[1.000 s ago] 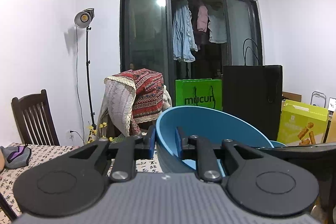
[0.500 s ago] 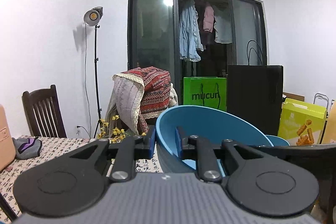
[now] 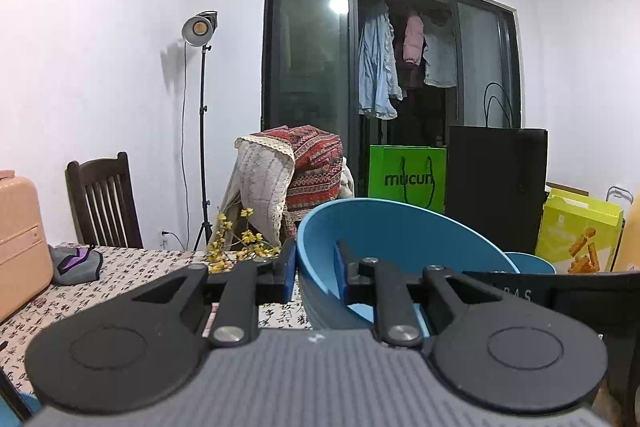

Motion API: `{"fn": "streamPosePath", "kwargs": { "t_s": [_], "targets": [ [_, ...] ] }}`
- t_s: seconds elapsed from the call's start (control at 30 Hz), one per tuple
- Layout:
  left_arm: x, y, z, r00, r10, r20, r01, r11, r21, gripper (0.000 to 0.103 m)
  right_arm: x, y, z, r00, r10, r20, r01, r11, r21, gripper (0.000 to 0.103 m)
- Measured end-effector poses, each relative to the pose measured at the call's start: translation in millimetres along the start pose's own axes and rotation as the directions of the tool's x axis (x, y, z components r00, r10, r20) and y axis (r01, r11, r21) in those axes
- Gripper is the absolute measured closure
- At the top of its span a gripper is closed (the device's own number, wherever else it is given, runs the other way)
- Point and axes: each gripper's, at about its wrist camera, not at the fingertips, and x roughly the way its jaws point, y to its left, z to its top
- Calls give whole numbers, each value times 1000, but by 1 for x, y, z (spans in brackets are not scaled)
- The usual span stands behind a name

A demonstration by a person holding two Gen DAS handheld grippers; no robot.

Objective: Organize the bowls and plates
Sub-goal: 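Carry the bowl with both grippers away from the bags toward the suitcase, then carry the bowl with both grippers toward the vase and pink suitcase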

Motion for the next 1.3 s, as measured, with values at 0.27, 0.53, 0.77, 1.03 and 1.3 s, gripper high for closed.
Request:
{"fn": "streamPosePath", "kwargs": {
  "t_s": [0.27, 0.53, 0.77, 1.03, 1.3],
  "targets": [
    [-22, 13, -5, 1000, 28, 7, -27, 1000, -11, 83, -10, 17, -8, 1000, 27, -2, -27, 1000, -14, 86],
    [-37, 27, -9, 998, 61, 6, -61, 998, -21, 83, -13, 30, -16, 998, 58, -11, -59, 998, -23, 86],
    [-48, 39, -10, 996, 84, 12, -83, 996, -34, 83, -15, 44, -22, 996, 86, -14, -87, 996, -32, 86],
    [-61, 54, -13, 992, 122, 21, -121, 992, -42, 83, -17, 60, -30, 992, 125, -11, -126, 991, -48, 86],
    [-74, 69, -14, 985, 167, 29, -166, 985, -49, 83, -18, 77, -34, 984, 177, -17, -178, 982, -59, 86]
  ]
}}
